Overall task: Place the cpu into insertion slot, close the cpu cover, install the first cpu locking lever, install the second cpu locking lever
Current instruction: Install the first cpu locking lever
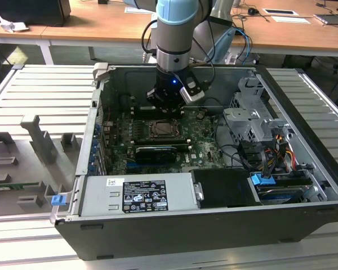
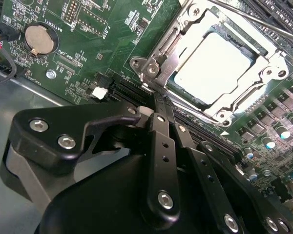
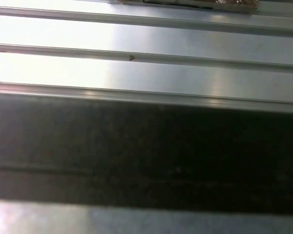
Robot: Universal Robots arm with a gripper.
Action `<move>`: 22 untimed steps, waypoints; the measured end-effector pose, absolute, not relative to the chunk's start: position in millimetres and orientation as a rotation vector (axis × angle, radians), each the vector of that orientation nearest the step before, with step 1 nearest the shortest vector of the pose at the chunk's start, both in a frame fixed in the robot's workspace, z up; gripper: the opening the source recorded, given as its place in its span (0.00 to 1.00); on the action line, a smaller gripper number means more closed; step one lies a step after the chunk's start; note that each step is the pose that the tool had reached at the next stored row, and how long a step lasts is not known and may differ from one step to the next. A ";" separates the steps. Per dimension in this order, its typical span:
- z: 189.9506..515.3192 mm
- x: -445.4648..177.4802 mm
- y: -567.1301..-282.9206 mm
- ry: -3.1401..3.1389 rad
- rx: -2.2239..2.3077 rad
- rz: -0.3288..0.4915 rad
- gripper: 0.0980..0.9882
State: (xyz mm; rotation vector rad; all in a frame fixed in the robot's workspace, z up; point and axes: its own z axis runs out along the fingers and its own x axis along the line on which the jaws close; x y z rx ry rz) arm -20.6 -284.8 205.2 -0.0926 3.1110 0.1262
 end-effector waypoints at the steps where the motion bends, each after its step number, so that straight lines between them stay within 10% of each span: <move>1: 205.1 -20.6 -284.9 3.111 -0.093 0.126 0.01; 22: 201.2 -19.7 -286.6 3.110 -0.092 0.145 0.01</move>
